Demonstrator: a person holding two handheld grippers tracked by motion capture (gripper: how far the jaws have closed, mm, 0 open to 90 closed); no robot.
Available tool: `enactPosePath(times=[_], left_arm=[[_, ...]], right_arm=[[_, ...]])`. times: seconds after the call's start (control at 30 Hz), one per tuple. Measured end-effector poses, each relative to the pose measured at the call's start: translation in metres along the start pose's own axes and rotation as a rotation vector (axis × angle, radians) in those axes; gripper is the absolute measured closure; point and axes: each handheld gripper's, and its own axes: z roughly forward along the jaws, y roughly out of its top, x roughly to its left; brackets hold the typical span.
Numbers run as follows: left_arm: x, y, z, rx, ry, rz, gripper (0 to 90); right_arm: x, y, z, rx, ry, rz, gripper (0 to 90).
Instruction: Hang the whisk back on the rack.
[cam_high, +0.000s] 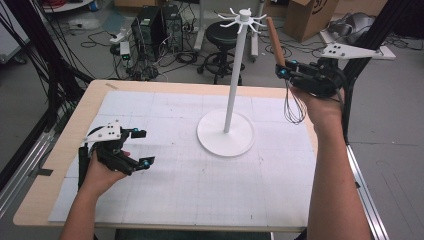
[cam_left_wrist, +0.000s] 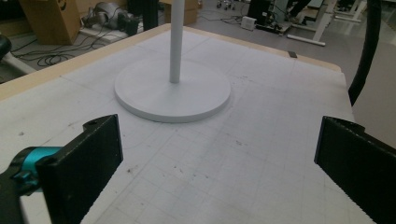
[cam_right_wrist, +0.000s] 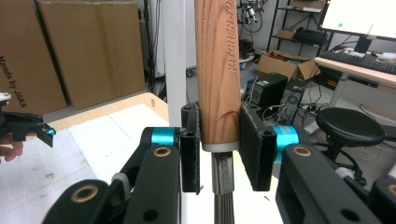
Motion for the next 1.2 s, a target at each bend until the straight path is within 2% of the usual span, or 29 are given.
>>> enactPosePath(times=[0.3,0.37,0.67,0.93,1.0,1.13,1.17,1.2], left_arm=[[0.0,-0.001,0.0,0.003,0.002,-0.003,1.6],[0.0,0.0,-0.001,-0.002,0.0,-0.003,1.6],[0.0,-0.001,0.0,0.006,0.002,-0.003,1.6],[0.001,-0.002,0.0,0.002,0.001,-0.011,1.6],[0.001,-0.002,-0.001,-0.001,0.002,-0.013,1.6],[0.001,-0.002,0.0,0.005,0.001,-0.009,1.6],[0.0,-0.002,0.0,0.005,0.0,-0.01,1.6],[0.0,-0.002,0.0,0.006,0.001,-0.01,1.6]], right_arm=[[0.0,-0.002,0.008,0.011,0.009,-0.012,71.7],[0.002,-0.003,0.009,0.017,0.016,0.002,71.6],[0.004,-0.004,0.016,0.031,0.025,-0.004,71.5],[0.006,-0.005,0.022,0.04,0.015,-0.008,70.7],[0.007,-0.006,0.022,0.047,0.009,-0.019,68.7],[0.008,-0.007,0.019,0.03,0.007,-0.038,60.3],[0.009,-0.007,0.018,0.036,0.008,-0.031,59.9],[0.009,-0.008,0.017,0.032,0.007,-0.047,58.8]])
